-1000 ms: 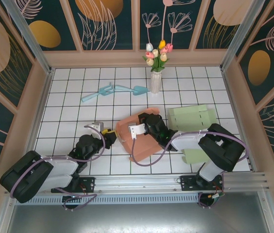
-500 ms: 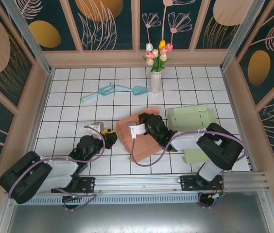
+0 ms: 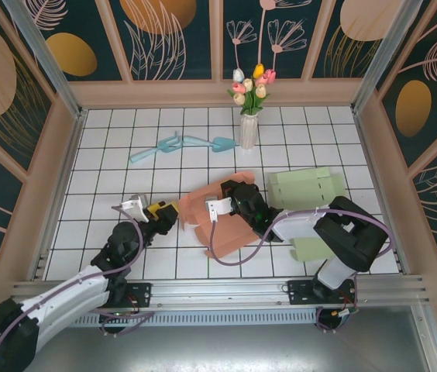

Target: Fold the paper box

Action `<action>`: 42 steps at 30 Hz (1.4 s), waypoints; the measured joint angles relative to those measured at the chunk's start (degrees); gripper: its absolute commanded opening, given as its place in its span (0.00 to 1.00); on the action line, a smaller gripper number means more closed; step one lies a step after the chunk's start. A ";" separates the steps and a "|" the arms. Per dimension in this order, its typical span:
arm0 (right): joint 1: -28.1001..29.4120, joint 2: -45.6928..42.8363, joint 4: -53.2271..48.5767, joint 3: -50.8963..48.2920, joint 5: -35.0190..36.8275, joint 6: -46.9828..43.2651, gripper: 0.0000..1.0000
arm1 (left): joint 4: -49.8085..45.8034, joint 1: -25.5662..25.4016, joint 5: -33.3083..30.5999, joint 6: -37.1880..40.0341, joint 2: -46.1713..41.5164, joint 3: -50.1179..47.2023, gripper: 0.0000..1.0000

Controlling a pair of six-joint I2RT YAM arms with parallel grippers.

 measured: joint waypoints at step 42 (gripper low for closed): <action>0.00 0.00 -0.07 -0.04 -0.09 0.17 0.00 | -1.46 -0.11 -15.63 -3.98 26.08 0.52 0.53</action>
